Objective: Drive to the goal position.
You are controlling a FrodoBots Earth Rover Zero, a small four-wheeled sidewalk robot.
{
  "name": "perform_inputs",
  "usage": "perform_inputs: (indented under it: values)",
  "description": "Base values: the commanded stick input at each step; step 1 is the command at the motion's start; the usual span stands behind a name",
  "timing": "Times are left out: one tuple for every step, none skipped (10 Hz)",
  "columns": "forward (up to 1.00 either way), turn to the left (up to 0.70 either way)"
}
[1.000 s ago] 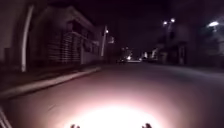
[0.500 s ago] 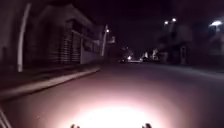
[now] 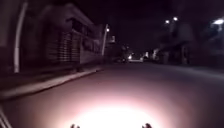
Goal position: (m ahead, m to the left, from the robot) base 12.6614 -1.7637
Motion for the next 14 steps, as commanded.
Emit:
perform_inputs:
  values:
    - [0.5, 0.0]
    - [0.5, 0.0]
    - [0.5, 0.0]
    - [0.5, 0.0]
    - [0.5, 0.0]
    - [0.5, -0.09]
    - [0.5, -0.36]
    - [0.5, -0.5]
    - [0.5, -0.45]
    - [0.5, -0.16]
    - [0.5, 0.0]
    - [0.5, 0.0]
    - [0.5, 0.0]
    - [0.5, 0.0]
